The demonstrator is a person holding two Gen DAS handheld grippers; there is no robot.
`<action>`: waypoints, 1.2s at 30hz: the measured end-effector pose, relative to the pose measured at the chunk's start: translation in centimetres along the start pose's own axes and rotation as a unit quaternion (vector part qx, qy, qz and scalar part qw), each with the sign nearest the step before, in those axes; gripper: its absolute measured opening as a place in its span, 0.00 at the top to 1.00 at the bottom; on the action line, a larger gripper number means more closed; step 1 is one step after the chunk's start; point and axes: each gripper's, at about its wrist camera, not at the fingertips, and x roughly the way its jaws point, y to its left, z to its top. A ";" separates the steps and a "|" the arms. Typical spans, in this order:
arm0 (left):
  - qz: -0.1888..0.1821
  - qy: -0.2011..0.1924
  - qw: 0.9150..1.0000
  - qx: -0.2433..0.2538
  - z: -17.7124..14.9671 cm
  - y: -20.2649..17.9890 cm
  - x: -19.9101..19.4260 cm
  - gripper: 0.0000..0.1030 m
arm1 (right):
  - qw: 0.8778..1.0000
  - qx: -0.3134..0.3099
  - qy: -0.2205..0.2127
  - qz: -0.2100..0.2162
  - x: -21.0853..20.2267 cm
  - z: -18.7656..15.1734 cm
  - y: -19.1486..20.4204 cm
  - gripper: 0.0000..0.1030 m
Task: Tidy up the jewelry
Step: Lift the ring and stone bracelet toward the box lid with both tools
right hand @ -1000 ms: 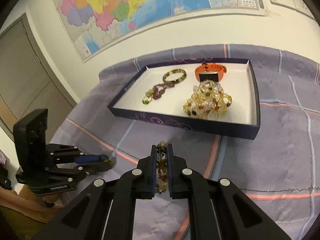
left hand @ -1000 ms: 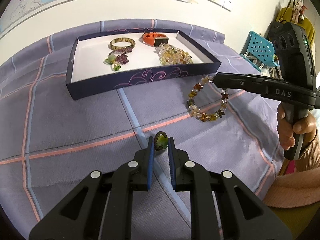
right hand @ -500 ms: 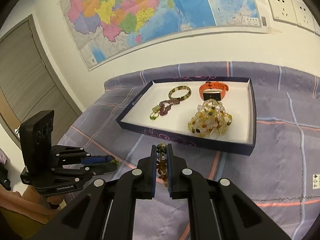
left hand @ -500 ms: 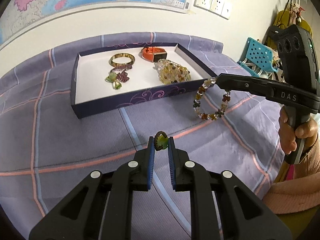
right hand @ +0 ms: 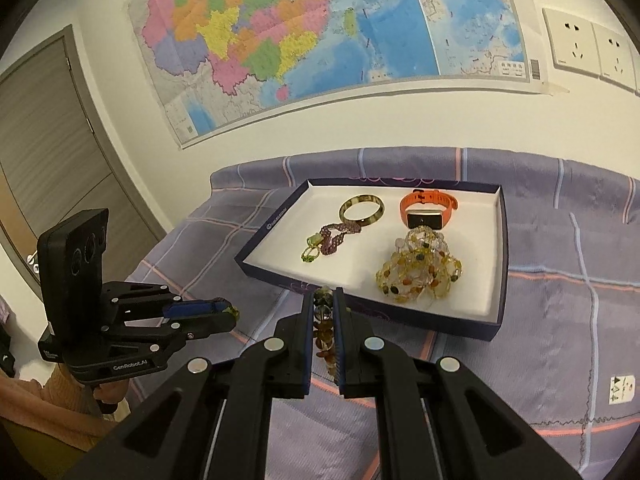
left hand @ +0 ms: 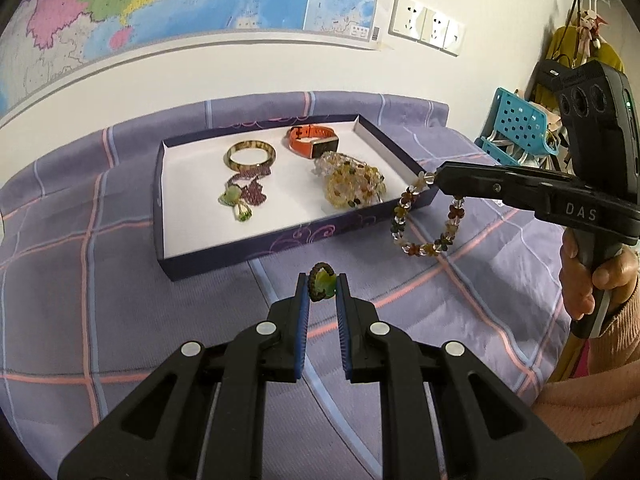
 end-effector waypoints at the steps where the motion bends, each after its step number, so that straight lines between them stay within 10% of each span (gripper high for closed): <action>1: 0.001 -0.001 1.000 0.000 0.1 0.0 0.0 0.87 | 1.000 0.000 -0.001 0.000 0.0 0.1 0.0 0.93; 36: 0.027 -0.023 0.999 0.003 4.3 2.0 1.4 0.87 | 1.000 -0.008 -0.017 -0.001 0.6 3.5 -0.6 0.93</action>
